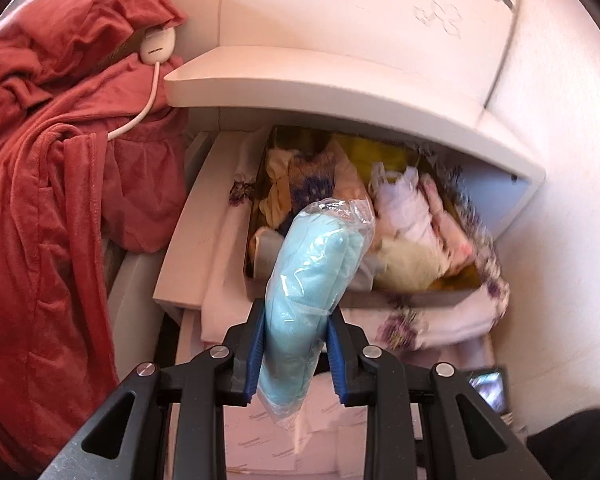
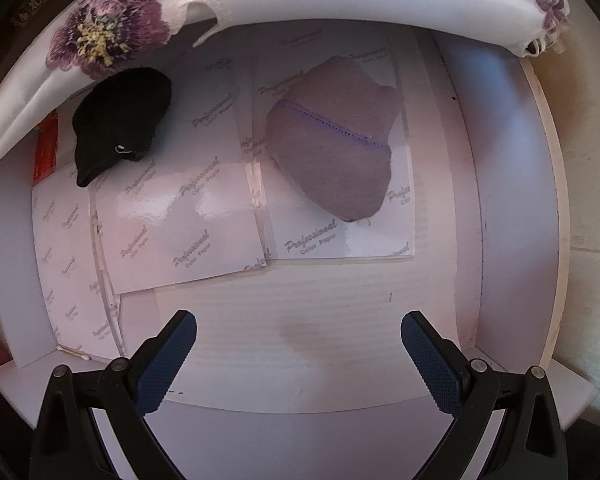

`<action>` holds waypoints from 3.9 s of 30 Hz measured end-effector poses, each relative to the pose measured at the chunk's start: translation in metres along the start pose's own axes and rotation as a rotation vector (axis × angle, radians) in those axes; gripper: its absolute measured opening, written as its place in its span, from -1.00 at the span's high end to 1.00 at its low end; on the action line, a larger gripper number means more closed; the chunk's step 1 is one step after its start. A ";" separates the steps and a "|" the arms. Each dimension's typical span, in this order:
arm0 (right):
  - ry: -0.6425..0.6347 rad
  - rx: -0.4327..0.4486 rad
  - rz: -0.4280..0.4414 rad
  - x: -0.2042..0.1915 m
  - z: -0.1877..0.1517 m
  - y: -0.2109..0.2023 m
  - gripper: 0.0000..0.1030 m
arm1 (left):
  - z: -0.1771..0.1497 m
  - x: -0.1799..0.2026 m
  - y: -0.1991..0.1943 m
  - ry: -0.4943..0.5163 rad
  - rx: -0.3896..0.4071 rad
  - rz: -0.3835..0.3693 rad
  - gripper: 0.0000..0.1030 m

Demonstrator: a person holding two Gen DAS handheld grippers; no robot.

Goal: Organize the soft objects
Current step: 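Carry the mint-green bag up to the gold tray with the left tool, then open the left tool to release the bag in the tray, then move the left tool back down over the drawer, then grasp the black knit item in the drawer with the left tool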

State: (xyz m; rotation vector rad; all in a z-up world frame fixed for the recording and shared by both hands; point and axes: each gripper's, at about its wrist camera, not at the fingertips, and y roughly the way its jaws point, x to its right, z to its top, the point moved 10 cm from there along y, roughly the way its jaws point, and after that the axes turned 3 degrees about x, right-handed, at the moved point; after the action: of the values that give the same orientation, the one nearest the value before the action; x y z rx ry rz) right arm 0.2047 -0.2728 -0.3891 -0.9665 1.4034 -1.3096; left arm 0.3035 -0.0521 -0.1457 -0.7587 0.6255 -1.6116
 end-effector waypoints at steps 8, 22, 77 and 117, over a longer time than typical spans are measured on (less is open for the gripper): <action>0.004 0.001 0.024 -0.009 0.001 0.001 -1.00 | 0.051 -0.010 0.018 -0.176 -0.010 -0.111 0.47; 0.003 -0.002 0.062 -0.023 0.004 -0.004 -1.00 | 0.073 0.060 0.092 -0.001 -0.067 -0.195 0.46; 0.034 -0.029 -0.011 0.000 -0.018 0.010 -1.00 | -0.112 0.045 0.111 -0.015 -0.358 -0.135 -0.48; 0.056 -0.037 -0.019 0.002 -0.020 0.017 -1.00 | -0.106 0.078 0.197 0.225 -0.353 -0.072 0.40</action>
State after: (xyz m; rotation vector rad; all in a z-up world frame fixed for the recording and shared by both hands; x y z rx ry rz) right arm 0.1860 -0.2684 -0.4069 -0.9764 1.4689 -1.3374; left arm 0.3398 -0.1631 -0.3519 -0.8686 1.0754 -1.6875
